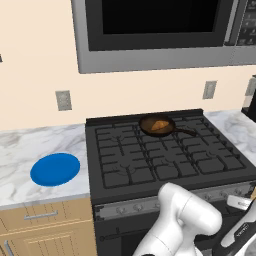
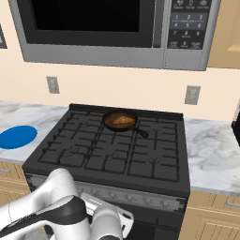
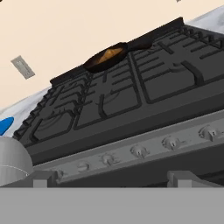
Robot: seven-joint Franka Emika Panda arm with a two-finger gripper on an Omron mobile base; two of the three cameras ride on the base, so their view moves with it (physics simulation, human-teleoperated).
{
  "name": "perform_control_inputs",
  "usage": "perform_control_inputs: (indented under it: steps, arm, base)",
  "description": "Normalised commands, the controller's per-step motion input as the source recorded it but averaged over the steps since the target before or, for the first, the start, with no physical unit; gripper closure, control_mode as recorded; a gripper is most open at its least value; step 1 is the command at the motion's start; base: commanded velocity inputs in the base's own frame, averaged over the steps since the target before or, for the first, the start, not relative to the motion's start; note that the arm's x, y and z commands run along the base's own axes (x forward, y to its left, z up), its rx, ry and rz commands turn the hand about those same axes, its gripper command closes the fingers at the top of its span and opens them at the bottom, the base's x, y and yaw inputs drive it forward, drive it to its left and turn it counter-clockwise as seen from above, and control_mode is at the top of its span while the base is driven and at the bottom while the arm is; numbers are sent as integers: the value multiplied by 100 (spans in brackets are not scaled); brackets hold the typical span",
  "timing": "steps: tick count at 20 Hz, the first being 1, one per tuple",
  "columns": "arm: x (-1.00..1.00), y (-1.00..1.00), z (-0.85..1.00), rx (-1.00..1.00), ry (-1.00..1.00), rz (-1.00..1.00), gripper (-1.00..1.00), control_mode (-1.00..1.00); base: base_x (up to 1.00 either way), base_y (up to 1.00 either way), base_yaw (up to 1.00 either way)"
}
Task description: Pick the croissant and place it on the pan. Then turn on the stove to warm the croissant.
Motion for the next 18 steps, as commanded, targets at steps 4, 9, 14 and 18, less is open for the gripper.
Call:
perform_control_inputs:
  steps: [4, 9, 14, 18]
  arm:
    - [6, -3, -10, 0, 0, 6, -100, -100]
    - [5, -2, -13, 0, 0, 4, -100, -100]
    - [2, -1, -14, 0, 0, 4, -100, -100]
    - [7, 0, -16, 0, 0, 2, -100, -100]
  base:
    - [0, 0, 0]
    - [0, 0, 0]
    - [0, 0, 0]
    - [0, 0, 0]
